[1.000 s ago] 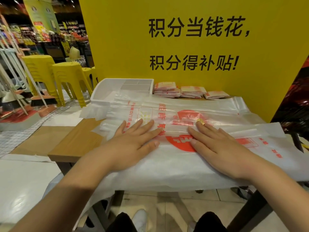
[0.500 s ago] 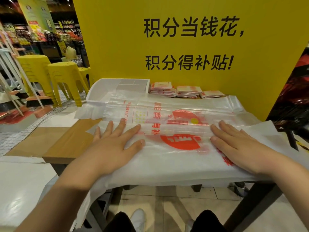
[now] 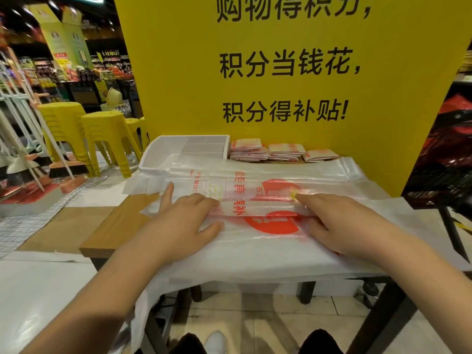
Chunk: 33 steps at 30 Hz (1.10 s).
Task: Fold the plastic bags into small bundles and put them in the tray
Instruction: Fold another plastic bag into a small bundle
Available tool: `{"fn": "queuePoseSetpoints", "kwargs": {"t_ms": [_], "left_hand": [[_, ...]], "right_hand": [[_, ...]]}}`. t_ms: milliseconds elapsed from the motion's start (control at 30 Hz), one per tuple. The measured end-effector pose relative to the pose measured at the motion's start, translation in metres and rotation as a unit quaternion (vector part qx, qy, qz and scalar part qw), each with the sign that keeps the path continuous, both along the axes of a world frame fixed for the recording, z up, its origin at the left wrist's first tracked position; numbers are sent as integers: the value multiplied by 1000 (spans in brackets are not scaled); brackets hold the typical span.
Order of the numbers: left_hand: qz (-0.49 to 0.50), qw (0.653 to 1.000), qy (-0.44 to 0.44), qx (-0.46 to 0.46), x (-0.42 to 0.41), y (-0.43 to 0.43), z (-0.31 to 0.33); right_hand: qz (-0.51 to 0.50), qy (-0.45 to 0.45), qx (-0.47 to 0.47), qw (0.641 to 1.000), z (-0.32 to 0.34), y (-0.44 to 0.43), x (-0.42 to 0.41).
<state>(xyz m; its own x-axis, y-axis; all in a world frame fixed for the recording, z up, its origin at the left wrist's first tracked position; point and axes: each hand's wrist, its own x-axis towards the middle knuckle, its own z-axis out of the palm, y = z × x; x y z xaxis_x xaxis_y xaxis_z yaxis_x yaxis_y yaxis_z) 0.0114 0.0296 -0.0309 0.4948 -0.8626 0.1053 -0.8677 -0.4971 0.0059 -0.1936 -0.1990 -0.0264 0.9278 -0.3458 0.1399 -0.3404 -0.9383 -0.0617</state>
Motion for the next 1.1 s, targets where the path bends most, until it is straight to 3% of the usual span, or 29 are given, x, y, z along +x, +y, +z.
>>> {"fn": "queuePoseSetpoints", "kwargs": {"t_ms": [133, 500, 767, 967, 1033, 1100], "left_hand": [[-17, 999, -23, -42, -3, 2, -1], [-45, 981, -112, -154, -17, 14, 2], [-49, 993, 26, -101, -4, 22, 2], [-2, 984, 146, -98, 19, -2, 17], [8, 987, 118, -104, 23, -8, 15], [11, 994, 37, -103, 22, -12, 9]], "right_hand": [[5, -15, -40, 999, -1, 3, 3], [60, -65, -44, 995, 4, 13, -12], [72, -57, 34, 995, 6, 10, -15], [37, -31, 8, 999, 11, -6, 10], [30, -17, -4, 999, 12, -9, 18], [25, -2, -10, 1000, 10, -13, 23]]}}
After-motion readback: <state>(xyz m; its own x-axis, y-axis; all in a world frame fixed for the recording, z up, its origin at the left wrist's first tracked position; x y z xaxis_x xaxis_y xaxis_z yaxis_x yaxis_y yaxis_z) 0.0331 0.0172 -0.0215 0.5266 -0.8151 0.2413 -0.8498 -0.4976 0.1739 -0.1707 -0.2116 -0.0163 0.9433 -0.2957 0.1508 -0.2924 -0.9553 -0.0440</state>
